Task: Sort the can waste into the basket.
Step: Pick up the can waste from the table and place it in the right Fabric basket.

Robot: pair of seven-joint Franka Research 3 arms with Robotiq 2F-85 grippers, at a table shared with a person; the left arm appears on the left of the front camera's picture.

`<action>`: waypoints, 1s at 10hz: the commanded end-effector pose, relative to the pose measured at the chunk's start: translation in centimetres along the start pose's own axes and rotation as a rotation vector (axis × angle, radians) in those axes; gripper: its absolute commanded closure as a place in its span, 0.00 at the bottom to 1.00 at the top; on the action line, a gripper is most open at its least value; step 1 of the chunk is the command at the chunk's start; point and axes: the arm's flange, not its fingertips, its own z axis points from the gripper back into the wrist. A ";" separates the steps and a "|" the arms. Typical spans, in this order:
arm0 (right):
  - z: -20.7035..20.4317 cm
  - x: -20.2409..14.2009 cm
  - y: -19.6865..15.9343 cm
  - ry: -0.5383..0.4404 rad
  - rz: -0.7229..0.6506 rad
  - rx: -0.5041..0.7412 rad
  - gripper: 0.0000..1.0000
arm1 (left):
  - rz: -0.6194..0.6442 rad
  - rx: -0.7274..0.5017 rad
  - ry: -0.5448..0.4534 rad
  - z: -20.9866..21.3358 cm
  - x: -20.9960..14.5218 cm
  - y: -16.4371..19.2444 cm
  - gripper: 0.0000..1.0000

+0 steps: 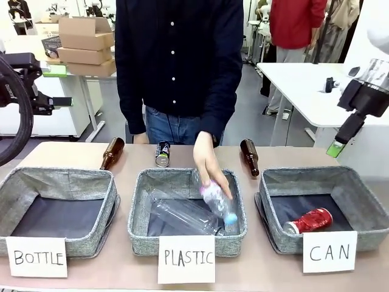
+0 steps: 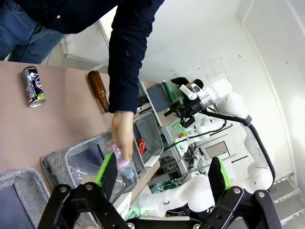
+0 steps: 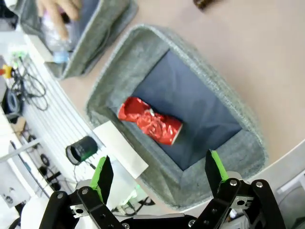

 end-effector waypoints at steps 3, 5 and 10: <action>4.6 -1.8 -0.3 -0.569 -0.156 0.670 0.00 | -0.018 -0.024 -0.018 -0.2 0.0 0.0 0.00; 5.4 -3.1 -1.6 -0.835 -0.361 0.874 0.00 | -0.018 -0.024 -0.018 -0.2 0.0 0.0 0.00; 5.4 -3.3 -0.2 -0.457 -0.093 0.570 0.00 | -0.018 -0.024 -0.018 -0.2 0.0 0.0 0.00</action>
